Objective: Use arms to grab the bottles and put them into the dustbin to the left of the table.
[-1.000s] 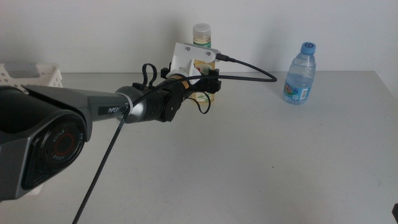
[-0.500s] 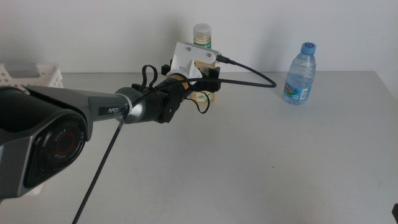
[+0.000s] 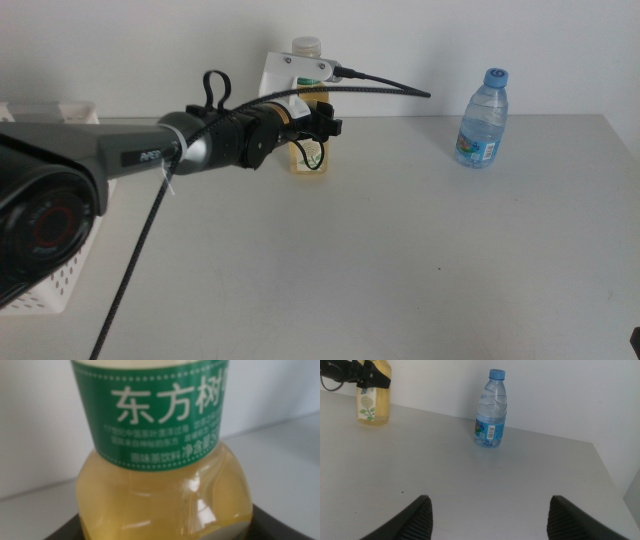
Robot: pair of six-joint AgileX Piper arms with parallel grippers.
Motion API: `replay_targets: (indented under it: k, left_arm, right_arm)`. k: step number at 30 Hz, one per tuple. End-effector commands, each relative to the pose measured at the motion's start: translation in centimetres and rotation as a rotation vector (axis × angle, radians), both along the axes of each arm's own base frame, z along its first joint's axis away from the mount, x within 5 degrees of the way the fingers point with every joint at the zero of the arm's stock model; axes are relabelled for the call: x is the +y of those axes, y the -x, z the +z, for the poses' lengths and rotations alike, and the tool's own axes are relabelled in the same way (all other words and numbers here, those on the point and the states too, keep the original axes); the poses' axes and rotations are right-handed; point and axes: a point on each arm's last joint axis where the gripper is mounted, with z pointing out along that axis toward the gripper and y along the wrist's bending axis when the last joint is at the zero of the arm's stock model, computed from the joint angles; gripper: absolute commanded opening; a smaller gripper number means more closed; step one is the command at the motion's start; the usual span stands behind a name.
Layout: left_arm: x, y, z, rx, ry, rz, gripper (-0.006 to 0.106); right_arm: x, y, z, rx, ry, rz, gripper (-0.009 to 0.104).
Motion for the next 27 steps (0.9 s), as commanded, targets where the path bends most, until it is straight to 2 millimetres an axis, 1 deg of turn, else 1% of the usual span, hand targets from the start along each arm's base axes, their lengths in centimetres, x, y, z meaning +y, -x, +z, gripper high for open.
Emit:
replay_targets:
  k: [1,3,8,10,12,14,16,18,21,23,27]
  left_arm:
    - [1.2,1.1,8.7,-0.119,0.049,0.01,-0.002]
    - [1.9,2.1,11.1,-0.111,0.02,0.004,-0.002]
    - [3.8,5.6,17.8,-0.145,-0.031,-0.014,-0.002]
    - [5.5,6.8,20.0,-0.126,-0.039,0.008,-0.002]
    - [7.7,8.0,22.1,-0.081,-0.058,0.039,-0.002]
    - [10.2,8.8,23.6,0.009,-0.103,0.075,-0.002]
    - [12.5,9.4,24.5,0.099,-0.181,0.096,-0.002]
    - [15.2,10.1,25.2,0.207,-0.276,0.12,-0.002]
    - [19.1,11.2,26.3,0.328,-0.349,0.164,-0.002]
    - [21.6,11.8,26.4,0.394,-0.373,0.201,-0.002]
    - [25.5,12.3,25.6,0.479,-0.345,0.264,-0.002]
  right_arm:
    - [-0.2,0.1,1.1,-0.1,-0.001,-0.019,0.058]
    - [-0.2,0.1,1.1,-0.1,-0.001,-0.019,0.058]
    - [-0.2,0.1,1.1,-0.1,-0.001,-0.019,0.058]
    - [-0.2,0.1,1.1,-0.1,-0.001,-0.019,0.058]
    - [-0.2,0.1,1.1,-0.1,-0.001,-0.019,0.058]
    - [-0.2,0.1,1.1,-0.1,-0.001,-0.019,0.058]
    - [-0.2,0.1,1.1,-0.1,-0.001,-0.019,0.058]
    - [-0.2,0.1,1.1,-0.1,-0.001,-0.019,0.058]
    - [-0.2,0.1,1.1,-0.1,-0.001,-0.019,0.058]
    - [-0.2,0.1,1.1,-0.1,-0.001,-0.019,0.058]
    - [-0.2,0.1,1.1,-0.1,-0.001,-0.019,0.058]
